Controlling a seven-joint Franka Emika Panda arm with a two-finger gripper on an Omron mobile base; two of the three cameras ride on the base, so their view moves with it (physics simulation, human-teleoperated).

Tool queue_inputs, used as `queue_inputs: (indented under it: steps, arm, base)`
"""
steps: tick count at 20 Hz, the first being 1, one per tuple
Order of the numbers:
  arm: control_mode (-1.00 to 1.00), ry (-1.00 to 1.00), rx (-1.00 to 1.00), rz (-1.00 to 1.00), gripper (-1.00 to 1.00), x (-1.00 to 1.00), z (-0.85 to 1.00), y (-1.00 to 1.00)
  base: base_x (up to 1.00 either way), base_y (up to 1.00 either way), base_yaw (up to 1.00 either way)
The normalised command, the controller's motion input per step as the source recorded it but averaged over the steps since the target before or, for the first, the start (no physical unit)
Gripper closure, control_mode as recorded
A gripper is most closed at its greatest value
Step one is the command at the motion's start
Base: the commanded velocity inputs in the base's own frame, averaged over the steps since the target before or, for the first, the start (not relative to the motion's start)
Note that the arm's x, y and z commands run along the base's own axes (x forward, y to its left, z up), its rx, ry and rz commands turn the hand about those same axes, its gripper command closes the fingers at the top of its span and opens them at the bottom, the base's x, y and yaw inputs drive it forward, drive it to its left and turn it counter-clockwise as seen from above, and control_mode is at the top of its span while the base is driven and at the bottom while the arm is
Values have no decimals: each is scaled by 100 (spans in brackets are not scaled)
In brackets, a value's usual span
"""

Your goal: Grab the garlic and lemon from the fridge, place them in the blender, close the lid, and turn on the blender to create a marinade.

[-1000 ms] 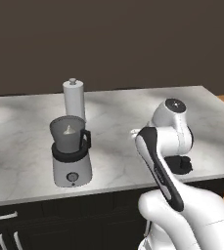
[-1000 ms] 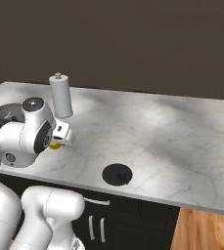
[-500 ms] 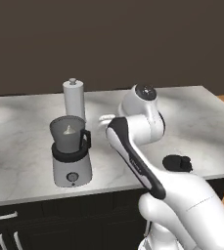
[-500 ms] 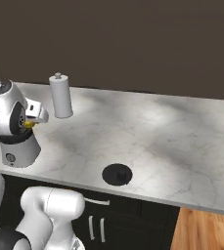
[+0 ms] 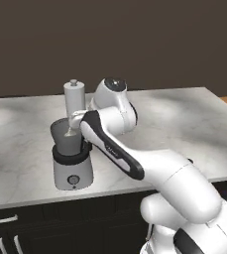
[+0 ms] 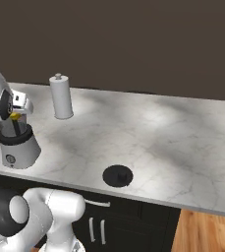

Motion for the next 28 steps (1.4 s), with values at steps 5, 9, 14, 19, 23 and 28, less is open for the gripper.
queue_inputs:
  steps: [5,9,14,19,23,28]
  arm:
    - [-100,10,0,1,100,48,2,70]
    - [-100,11,-1,0,100,51,-4,54]
    - [-100,5,-1,0,100,18,-50,7]
    - [-100,2,-1,0,100,1,-70,0]
    - [-100,0,0,2,100,-4,-65,-6]
    - [-100,-7,0,6,100,-62,1,-31]
  base:
    - [0,0,0]
    - [0,0,0]
    - [0,0,0]
    - [0,0,0]
    - [0,0,0]
    - [0,0,0]
